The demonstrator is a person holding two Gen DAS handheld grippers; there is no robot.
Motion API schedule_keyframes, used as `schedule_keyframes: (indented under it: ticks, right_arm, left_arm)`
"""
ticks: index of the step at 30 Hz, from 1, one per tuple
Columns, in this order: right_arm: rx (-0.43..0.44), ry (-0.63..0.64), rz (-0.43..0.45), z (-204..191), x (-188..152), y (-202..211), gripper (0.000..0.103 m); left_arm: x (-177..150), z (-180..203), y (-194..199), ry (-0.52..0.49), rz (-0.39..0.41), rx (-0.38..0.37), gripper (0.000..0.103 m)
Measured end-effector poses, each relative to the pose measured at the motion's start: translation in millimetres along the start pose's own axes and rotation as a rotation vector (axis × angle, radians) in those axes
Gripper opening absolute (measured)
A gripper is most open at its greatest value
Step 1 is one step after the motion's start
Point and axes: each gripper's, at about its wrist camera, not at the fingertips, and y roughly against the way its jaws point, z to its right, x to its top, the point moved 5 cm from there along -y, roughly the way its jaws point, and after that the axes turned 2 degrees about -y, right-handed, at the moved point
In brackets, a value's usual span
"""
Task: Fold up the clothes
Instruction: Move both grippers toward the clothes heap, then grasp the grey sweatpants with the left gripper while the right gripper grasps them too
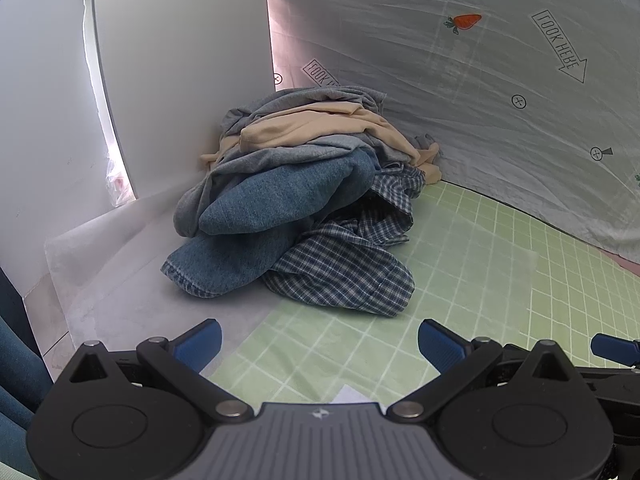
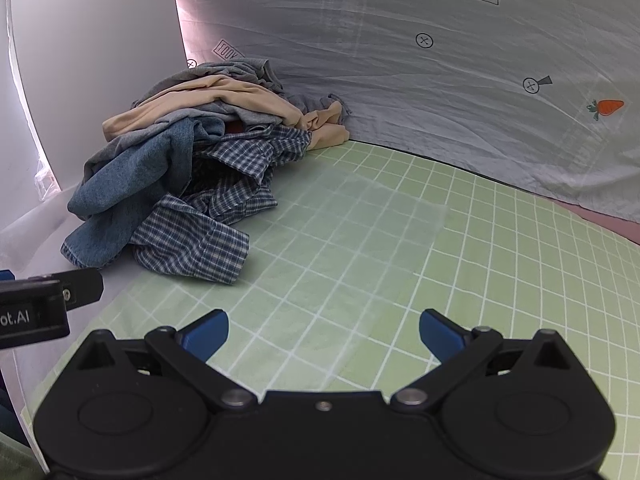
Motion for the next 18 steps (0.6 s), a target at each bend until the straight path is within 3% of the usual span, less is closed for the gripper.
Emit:
schedule_keyframes:
  ticks: [9,18]
  right_arm:
    - [-0.009,0.002,-0.002,4.3,16.6,-19.2,0.103]
    - [-0.027,-0.002,0.027,6.8,67.8,-32.0,0.103]
  left_arm:
    - [12.1,6.7,-17.3,0.001,-0.019,-0.004,0.103]
    - [66.3,13.2,-29.1,0.009,0.025,-0.016,0.103]
